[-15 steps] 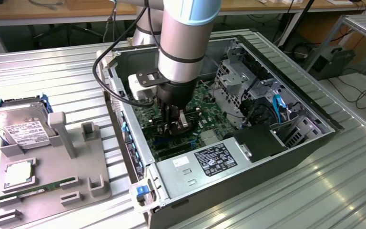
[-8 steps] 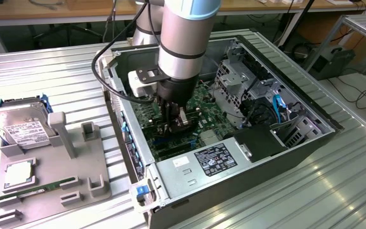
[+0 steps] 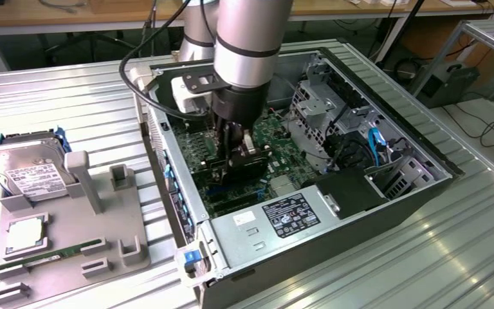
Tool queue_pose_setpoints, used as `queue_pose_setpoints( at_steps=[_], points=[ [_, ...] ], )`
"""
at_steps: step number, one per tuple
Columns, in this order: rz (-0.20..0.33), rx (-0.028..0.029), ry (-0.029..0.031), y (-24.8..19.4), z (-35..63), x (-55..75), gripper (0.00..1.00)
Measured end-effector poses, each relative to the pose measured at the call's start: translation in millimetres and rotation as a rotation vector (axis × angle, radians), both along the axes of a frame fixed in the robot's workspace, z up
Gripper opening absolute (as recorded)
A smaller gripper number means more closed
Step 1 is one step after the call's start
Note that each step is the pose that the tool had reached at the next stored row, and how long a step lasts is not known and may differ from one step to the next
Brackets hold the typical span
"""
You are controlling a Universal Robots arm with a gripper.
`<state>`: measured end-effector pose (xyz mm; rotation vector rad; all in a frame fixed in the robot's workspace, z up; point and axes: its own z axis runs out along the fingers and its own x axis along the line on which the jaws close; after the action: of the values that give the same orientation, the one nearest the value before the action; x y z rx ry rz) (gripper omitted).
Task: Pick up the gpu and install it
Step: 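Insert the gpu into the slot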
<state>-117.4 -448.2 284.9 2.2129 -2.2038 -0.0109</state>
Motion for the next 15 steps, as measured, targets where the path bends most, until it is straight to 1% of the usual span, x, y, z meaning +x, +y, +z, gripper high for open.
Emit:
queue_pose_setpoints(
  at_steps=[1, 3, 7, 8, 9, 10, 12, 15],
  points=[
    [0.0, -0.0002, 0.0018, 0.1, 0.1, 1.7, 0.39],
    [0.0, -0.0002, 0.0102, 0.2, 0.1, 8.6, 0.39],
    [0.0, -0.0004, 0.0371, 0.2, 0.2, 27.2, 0.14],
    [0.0, -0.0003, 0.0443, 0.2, 0.1, 31.9, 0.14],
    [0.001, -0.0003, 0.0499, 0.2, 0.1, 35.9, 0.11],
    [0.001, -0.0002, 0.0545, 0.2, 0.1, 39.4, 0.11],
    [0.001, -0.0001, 0.0597, 0.2, 0.1, 43.2, 0.11],
    [0.0, -0.0003, 0.0602, 0.2, 0.2, 43.5, 0.11]
  ],
)
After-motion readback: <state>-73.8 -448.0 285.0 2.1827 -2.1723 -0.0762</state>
